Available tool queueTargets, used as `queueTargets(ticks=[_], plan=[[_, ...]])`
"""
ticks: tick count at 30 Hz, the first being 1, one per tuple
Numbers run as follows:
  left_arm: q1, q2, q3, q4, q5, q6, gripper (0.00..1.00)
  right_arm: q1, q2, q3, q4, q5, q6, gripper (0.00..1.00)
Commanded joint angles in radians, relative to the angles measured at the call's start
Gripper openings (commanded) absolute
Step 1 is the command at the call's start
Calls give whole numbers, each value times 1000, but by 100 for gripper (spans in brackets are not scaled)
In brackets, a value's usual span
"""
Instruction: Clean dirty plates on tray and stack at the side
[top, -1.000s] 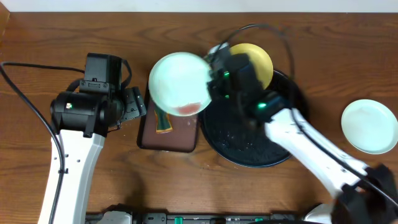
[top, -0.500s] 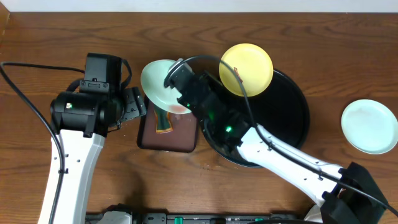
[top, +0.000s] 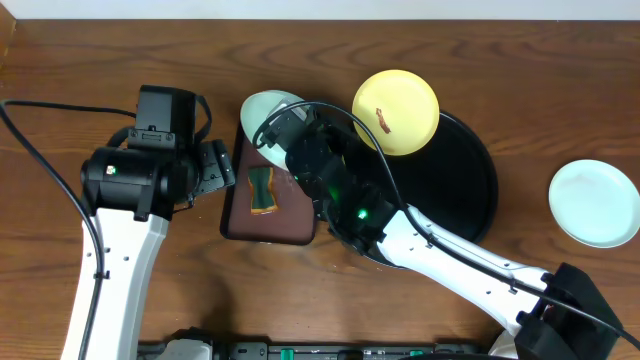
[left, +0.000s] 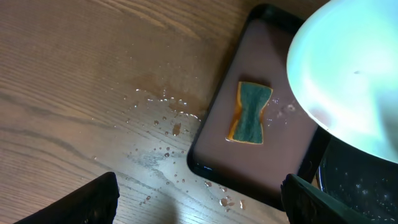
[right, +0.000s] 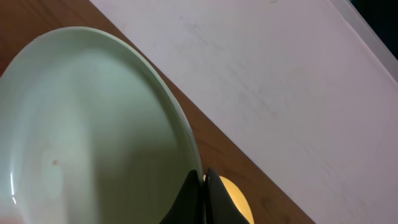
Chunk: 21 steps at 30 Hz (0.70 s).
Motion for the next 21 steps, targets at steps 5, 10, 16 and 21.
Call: queueTargets(ticks=[5,10,16,21], plan=[[4,-4,13,-3,-10,6,84,13,-21,16,7,23,-10,1],[4,-4,13,-3,-10,6,85,17,-21,16,16,42,-20,1],[4,-4,13,-3,-10,6,84,40,-21,16,19,64,-70,1],[4,-4,13,-3,-10,6,85,51,-21,16,20,92,-76,1]])
